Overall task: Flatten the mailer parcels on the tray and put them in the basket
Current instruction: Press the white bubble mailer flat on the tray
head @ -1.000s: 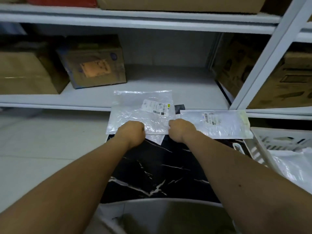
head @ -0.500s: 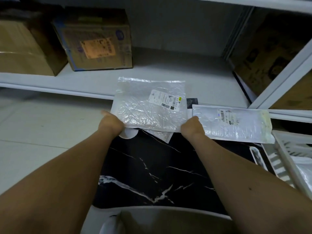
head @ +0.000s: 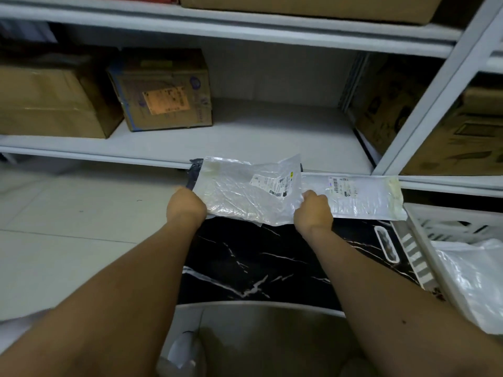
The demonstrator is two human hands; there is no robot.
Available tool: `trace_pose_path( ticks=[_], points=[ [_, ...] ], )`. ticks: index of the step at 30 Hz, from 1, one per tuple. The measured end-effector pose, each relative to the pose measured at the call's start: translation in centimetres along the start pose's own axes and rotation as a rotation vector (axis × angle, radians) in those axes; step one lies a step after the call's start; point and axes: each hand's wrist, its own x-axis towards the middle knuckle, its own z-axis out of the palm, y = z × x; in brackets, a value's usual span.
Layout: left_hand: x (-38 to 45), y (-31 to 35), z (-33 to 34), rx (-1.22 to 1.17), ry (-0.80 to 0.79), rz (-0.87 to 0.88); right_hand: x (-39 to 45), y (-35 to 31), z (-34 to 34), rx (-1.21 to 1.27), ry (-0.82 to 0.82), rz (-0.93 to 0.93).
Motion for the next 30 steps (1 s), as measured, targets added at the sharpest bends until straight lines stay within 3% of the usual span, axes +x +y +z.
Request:
trace_pose_path(
  ticks=[9,19,24,26,30],
  points=[
    [-9.6,-1.4,1.0,-0.017,-0.064,0.039,-9.4,6.1,-2.8,-0.037,0.13,0.128],
    [-13.8,-3.2,4.6,0.093,-0.234,0.025,-12.0,10.7,-2.7,-0.172,0.079,0.297],
    [-13.9,-3.3,6.5,0.231,-0.25,-0.025,-12.0,11.0,-1.7,-0.275,0.038,0.533],
    [-13.9,-3.2,7.4,0.379,-0.139,0.063,-12.0,10.7,-0.5,-0.309,0.082,0.482],
    [-13.6,-3.1,9.6,0.515,-0.067,0.413,-12.0,8.3,2.4,-0.272,0.069,0.084]
  ],
)
